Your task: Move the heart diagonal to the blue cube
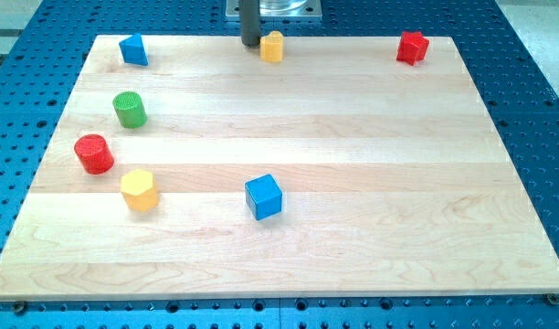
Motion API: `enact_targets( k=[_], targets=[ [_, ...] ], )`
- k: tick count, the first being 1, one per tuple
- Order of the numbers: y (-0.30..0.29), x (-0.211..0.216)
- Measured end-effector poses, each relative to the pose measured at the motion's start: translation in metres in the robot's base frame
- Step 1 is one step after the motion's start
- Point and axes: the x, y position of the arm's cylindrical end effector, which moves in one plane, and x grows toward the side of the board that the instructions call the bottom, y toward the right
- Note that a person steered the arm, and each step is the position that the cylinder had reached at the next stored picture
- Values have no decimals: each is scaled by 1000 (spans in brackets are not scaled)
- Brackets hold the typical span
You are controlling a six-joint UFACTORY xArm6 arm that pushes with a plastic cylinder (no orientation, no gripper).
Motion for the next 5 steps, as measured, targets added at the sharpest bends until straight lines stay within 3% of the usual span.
enact_targets(
  k=[2,3,5],
  targets=[
    [73,20],
    [79,20],
    [-34,51]
  ],
)
